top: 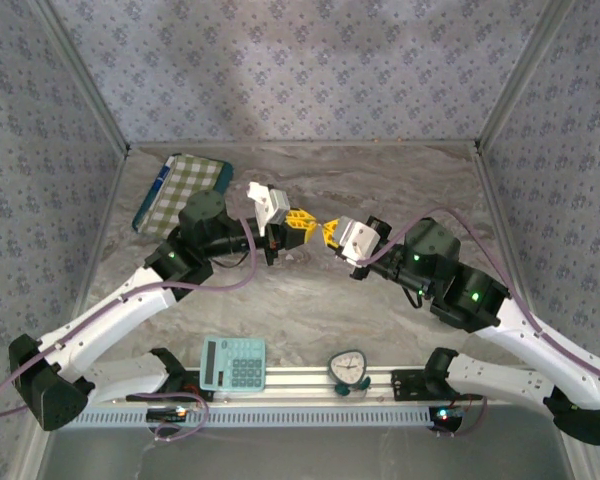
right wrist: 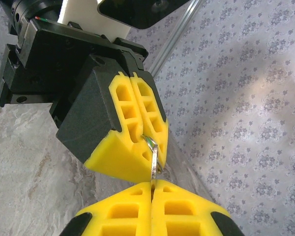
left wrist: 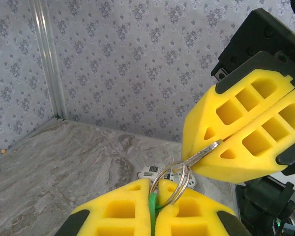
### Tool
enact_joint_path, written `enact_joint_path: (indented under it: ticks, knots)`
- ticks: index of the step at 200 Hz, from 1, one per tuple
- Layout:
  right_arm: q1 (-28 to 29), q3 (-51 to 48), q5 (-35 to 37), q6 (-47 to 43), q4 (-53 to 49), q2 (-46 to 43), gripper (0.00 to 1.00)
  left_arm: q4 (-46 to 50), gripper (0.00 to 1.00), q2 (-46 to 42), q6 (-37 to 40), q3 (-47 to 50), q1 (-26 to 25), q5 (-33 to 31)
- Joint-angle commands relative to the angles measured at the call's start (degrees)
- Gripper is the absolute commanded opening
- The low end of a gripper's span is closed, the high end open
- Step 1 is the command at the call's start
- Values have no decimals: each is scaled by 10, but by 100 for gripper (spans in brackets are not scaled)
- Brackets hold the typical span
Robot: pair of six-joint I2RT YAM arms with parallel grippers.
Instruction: Remove the keys from the keyring
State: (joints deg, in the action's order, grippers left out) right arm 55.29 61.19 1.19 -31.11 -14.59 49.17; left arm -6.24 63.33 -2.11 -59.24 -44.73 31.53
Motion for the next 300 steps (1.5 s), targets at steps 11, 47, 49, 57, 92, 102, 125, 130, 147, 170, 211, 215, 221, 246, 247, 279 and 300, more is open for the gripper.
enact_joint_path:
  ticks: [11, 47, 49, 57, 92, 102, 125, 130, 147, 170, 211, 215, 221, 246, 247, 279, 300]
  knots:
    - [25, 4, -79, -19, -27, 5, 0, -17, 0, 9, -15, -26, 20, -53]
    - [27, 8, -93, -23, -31, 12, 0, -9, 0, 10, -12, -29, 19, -46]
    - [27, 8, -95, -24, -31, 14, 0, -8, 0, 10, -13, -30, 19, -46]
    - [28, 12, -99, -24, -34, 16, 0, -5, 0, 11, -11, -32, 19, -45]
    - [29, 23, -114, -39, -66, 19, 0, 6, 0, 6, -2, -36, 19, -42]
    - [30, 26, -116, -47, -81, 18, 0, 8, 0, 4, -2, -36, 20, -38]
    - [35, 23, -105, -73, -99, 10, 0, 12, 0, 6, -10, -40, 24, -28]
    - [37, 20, -102, -79, -100, 7, 0, 11, 0, 5, -11, -38, 25, -26]
    - [51, 18, -85, -95, -101, 7, 0, 12, 0, 8, -14, -41, 26, -19]
    - [55, 37, -64, -74, -86, 39, 0, 23, 0, 17, -8, -51, 24, -11]
    - [72, 24, -10, -37, -10, 73, 0, 54, 0, 21, 32, -54, -6, -28]
    - [77, 23, -6, -43, -11, 76, 0, 57, 0, 21, 34, -56, -8, -31]
    - [83, 22, -6, -57, -18, 79, 0, 60, 0, 21, 35, -57, -9, -32]
    - [96, 10, -27, -103, -38, 81, 0, 65, 0, 11, 49, -55, -9, -20]
    - [97, 10, -26, -104, -38, 81, 0, 65, 0, 11, 49, -55, -9, -19]
    - [110, 32, -27, -148, -92, 97, 0, 69, 0, 15, 48, -57, -9, 12]
    - [134, 38, 11, -177, -123, 112, 0, 62, 0, 10, 41, -52, -9, 24]
